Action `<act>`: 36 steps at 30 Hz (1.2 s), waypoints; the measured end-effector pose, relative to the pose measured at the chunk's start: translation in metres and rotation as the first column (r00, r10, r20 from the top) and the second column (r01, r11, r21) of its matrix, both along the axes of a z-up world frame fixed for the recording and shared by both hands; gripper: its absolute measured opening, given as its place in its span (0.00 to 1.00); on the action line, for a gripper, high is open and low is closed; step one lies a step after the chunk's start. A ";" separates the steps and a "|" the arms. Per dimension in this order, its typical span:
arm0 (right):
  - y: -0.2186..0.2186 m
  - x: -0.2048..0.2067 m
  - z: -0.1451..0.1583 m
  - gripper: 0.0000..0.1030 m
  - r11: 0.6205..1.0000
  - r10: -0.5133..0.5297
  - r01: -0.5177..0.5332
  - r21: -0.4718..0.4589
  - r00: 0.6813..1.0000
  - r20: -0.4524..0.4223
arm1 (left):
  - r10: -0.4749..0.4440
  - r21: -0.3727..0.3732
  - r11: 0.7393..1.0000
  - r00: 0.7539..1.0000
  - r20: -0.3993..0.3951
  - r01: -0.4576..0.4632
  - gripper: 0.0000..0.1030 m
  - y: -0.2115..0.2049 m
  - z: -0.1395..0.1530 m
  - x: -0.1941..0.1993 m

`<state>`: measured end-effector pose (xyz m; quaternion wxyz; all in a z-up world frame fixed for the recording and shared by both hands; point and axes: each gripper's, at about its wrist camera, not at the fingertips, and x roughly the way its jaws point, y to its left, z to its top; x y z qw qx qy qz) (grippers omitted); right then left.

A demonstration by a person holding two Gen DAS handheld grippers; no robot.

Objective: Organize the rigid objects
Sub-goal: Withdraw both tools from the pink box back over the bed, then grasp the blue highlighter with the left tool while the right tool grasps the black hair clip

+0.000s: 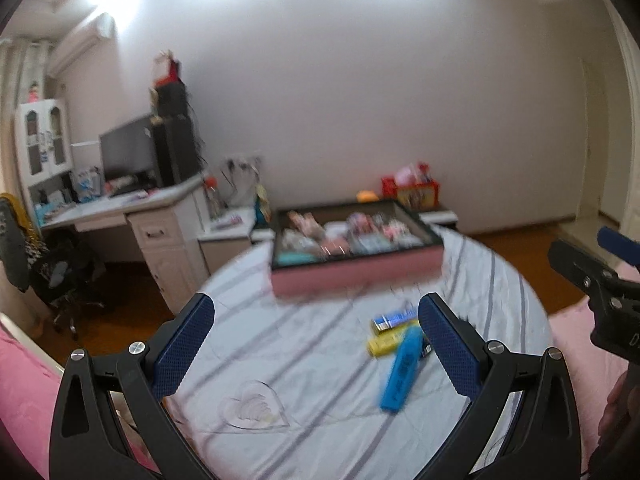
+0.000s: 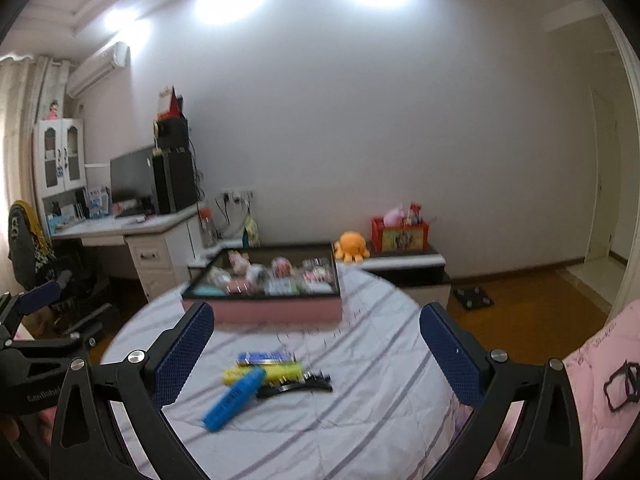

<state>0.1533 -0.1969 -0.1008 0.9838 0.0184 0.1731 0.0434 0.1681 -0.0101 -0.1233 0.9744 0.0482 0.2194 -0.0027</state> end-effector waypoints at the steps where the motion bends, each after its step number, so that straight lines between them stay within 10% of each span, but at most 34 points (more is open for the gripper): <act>1: -0.003 0.007 -0.008 1.00 1.000 -0.007 0.007 -0.002 1.000 -0.029 | -0.016 0.010 1.000 0.999 -0.044 0.017 1.00 -0.006 -0.011 0.008; 15: -0.034 0.049 -0.075 1.00 0.999 -0.036 0.042 0.018 0.970 -0.241 | -0.125 -0.001 0.991 0.929 -0.348 0.133 0.98 -0.048 -0.104 0.076; 21: -0.034 0.057 -0.086 1.00 0.999 -0.025 0.033 0.024 0.958 -0.284 | -0.169 -0.066 0.986 0.891 -0.422 0.156 0.62 -0.045 -0.117 0.094; 26: -0.025 0.064 -0.091 1.00 0.999 0.001 0.011 0.034 0.945 -0.328 | -0.161 -0.093 0.986 0.908 -0.387 0.135 0.25 -0.033 -0.113 0.092; 36: 0.028 0.092 -0.108 1.00 0.997 0.079 -0.074 0.028 0.889 -0.452 | -0.021 -0.005 1.000 0.927 -0.375 0.021 0.25 0.012 -0.112 0.076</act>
